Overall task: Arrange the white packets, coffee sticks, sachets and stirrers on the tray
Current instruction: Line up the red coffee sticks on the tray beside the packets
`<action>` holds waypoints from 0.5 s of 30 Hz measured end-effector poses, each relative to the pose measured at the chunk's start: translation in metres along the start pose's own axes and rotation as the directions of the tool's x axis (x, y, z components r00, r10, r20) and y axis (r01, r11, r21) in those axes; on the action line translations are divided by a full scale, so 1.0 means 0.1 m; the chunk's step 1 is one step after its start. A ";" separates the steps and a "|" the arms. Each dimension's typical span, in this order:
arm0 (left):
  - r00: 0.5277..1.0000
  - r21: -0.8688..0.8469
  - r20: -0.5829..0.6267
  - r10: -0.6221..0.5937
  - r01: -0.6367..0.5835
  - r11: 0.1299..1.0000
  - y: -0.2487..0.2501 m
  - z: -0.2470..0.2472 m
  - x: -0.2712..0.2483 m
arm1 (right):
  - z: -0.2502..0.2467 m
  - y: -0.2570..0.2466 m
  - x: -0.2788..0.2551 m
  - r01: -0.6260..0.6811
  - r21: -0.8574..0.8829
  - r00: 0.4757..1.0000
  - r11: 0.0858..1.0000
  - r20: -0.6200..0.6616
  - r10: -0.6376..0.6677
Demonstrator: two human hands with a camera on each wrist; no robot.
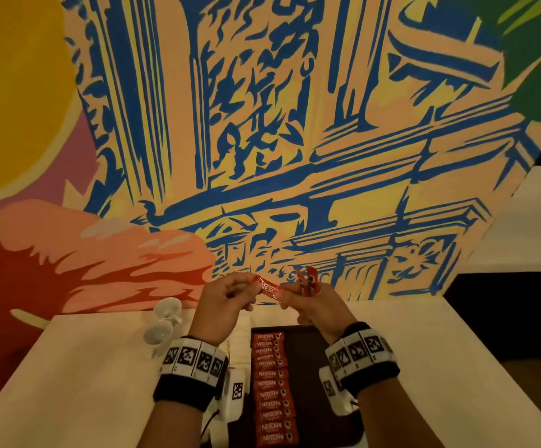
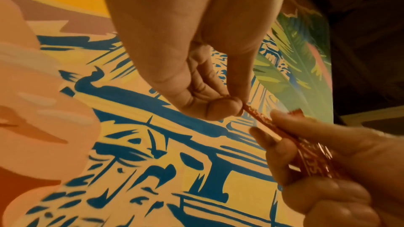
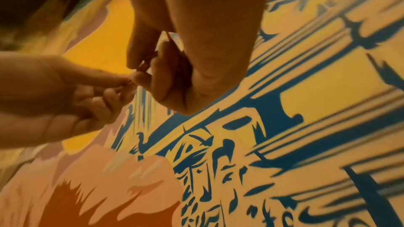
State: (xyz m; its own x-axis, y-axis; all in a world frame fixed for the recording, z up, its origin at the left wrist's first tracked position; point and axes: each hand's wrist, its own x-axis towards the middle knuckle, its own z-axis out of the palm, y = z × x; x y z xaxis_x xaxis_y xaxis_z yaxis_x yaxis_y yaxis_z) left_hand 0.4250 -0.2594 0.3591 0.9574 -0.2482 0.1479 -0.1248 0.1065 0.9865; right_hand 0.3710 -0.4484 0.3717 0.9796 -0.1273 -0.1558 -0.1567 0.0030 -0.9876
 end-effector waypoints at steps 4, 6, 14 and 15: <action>0.998 0.070 0.001 -0.065 0.065 0.995 -0.21 0.09 0.04 | -0.19 0.17 0.02 -0.067 0.018 0.988 0.998 -0.136 0.069; 0.998 0.301 0.060 0.001 -0.019 0.954 -0.38 0.15 0.05 | -0.28 0.30 0.07 -0.125 -0.033 0.977 0.992 -0.181 0.117; 0.927 0.721 0.376 0.021 -0.306 0.622 -0.82 0.26 0.27 | -0.55 0.75 0.35 -0.301 -0.012 0.945 0.954 -0.138 0.296; 0.932 0.751 0.363 -0.008 -0.287 0.594 -0.89 0.24 0.34 | -0.57 0.79 0.39 -0.328 0.001 0.933 0.945 -0.156 0.325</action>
State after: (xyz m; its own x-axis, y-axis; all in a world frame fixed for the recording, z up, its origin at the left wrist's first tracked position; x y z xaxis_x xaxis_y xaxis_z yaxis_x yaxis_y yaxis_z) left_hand 0.4622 -0.3006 0.2776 0.7986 -0.5815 0.1553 -0.5449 -0.5890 0.5968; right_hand 0.3896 -0.5101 0.2881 0.8433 -0.2727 -0.4632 -0.4696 0.0453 -0.8817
